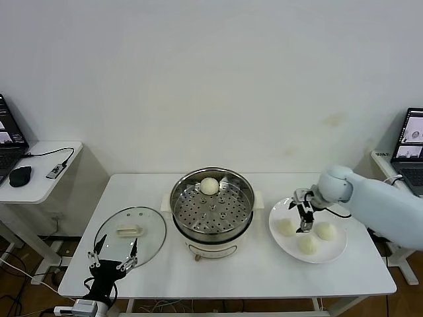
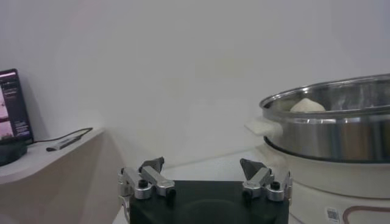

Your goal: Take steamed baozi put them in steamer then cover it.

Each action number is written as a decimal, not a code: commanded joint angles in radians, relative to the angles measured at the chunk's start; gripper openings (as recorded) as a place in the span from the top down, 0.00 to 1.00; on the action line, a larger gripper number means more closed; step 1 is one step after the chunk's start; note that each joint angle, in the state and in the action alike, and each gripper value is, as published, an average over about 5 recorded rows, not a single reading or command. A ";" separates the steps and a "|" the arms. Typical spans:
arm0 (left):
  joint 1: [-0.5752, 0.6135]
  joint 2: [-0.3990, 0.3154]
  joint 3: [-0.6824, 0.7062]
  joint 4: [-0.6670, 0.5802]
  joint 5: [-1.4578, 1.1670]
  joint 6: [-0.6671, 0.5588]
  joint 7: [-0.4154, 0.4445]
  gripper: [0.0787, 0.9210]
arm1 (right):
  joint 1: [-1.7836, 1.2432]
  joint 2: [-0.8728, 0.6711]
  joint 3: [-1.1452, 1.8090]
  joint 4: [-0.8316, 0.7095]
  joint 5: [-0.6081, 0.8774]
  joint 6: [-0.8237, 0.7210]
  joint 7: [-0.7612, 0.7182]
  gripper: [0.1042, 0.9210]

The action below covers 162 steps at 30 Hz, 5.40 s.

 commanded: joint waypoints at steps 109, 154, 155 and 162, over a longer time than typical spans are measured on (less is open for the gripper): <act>-0.013 -0.007 -0.014 -0.012 0.008 -0.002 0.003 0.12 | 0.424 0.629 -0.297 -0.122 0.471 -0.316 0.052 0.13; 0.002 -0.012 0.015 -0.058 0.047 0.016 0.015 0.12 | -0.201 -0.331 0.170 0.253 -0.092 0.081 -0.078 0.12; 0.003 -0.013 0.014 -0.057 0.047 0.016 0.015 0.12 | -0.211 -0.323 0.178 0.244 -0.098 0.081 -0.074 0.12; 0.004 -0.015 0.009 -0.052 0.046 0.015 0.014 0.12 | -0.232 -0.268 0.183 0.185 -0.123 0.082 -0.049 0.12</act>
